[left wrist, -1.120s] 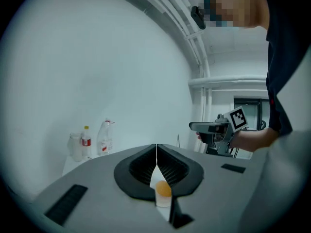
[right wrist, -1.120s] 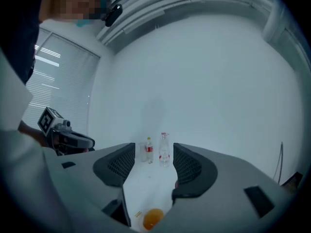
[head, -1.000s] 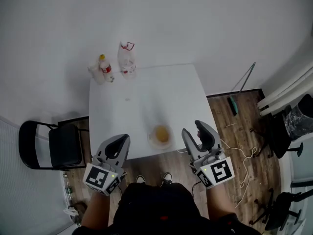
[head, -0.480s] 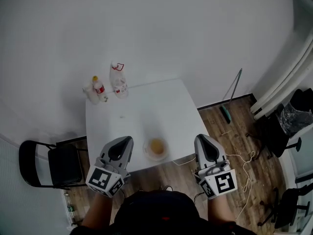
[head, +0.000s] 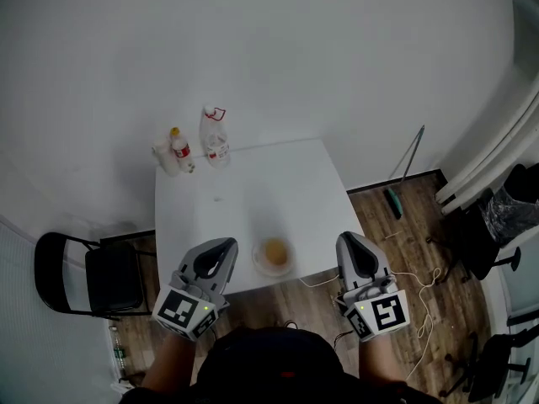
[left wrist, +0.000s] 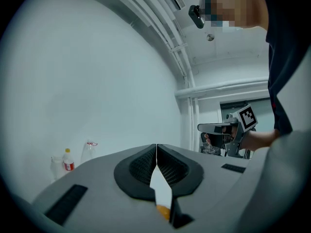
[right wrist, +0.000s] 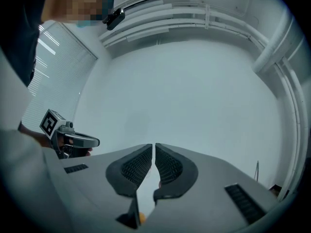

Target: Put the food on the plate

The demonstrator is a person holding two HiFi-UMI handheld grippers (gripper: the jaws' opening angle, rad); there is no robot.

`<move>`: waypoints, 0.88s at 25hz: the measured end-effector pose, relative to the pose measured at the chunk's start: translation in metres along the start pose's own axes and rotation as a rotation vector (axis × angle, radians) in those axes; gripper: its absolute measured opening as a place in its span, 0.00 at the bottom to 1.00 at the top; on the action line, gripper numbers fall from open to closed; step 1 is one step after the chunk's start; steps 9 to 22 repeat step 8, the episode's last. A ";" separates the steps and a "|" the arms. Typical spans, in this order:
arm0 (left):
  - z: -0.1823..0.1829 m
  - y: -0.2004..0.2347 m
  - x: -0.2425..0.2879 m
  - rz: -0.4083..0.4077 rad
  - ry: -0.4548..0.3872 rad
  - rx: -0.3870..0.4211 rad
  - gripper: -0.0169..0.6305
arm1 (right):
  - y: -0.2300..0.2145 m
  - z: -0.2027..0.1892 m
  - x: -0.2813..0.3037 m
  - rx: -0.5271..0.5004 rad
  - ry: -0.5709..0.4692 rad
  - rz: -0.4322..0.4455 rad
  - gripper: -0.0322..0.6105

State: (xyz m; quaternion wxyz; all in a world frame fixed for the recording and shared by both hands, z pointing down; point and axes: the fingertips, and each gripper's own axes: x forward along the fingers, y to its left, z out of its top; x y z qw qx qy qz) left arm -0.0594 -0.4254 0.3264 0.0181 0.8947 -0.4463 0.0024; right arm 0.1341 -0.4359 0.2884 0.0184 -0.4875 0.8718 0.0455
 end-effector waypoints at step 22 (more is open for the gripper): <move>-0.002 0.002 -0.005 0.008 0.003 -0.004 0.06 | 0.004 -0.006 0.001 -0.018 0.035 0.012 0.11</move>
